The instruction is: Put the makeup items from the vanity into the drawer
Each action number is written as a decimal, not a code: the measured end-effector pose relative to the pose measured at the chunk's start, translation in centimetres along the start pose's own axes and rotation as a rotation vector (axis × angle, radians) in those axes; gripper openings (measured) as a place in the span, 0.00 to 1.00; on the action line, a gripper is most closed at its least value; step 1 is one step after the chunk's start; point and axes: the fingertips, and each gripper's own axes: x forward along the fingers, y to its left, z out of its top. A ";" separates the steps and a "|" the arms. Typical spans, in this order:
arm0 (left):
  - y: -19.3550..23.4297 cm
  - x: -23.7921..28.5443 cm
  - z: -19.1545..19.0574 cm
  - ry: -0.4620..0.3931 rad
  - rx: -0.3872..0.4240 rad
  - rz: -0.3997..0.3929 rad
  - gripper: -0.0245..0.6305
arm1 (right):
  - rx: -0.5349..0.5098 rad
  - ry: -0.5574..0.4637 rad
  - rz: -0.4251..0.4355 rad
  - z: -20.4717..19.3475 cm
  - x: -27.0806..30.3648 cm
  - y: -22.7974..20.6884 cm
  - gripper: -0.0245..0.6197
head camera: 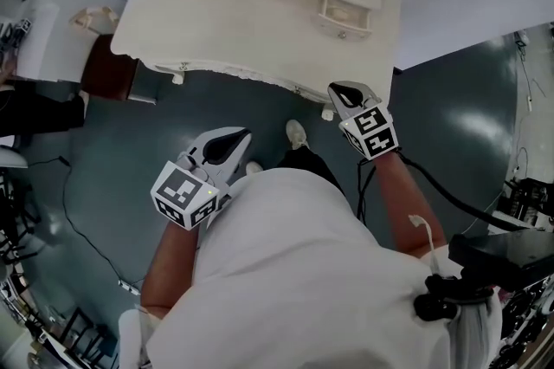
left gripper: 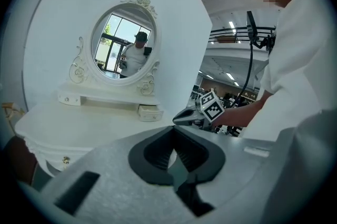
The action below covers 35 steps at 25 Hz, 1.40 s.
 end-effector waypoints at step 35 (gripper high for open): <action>-6.2 -9.7 -7.4 0.002 0.044 -0.063 0.04 | -0.047 -0.090 0.103 -0.3 -7.1 21.6 0.04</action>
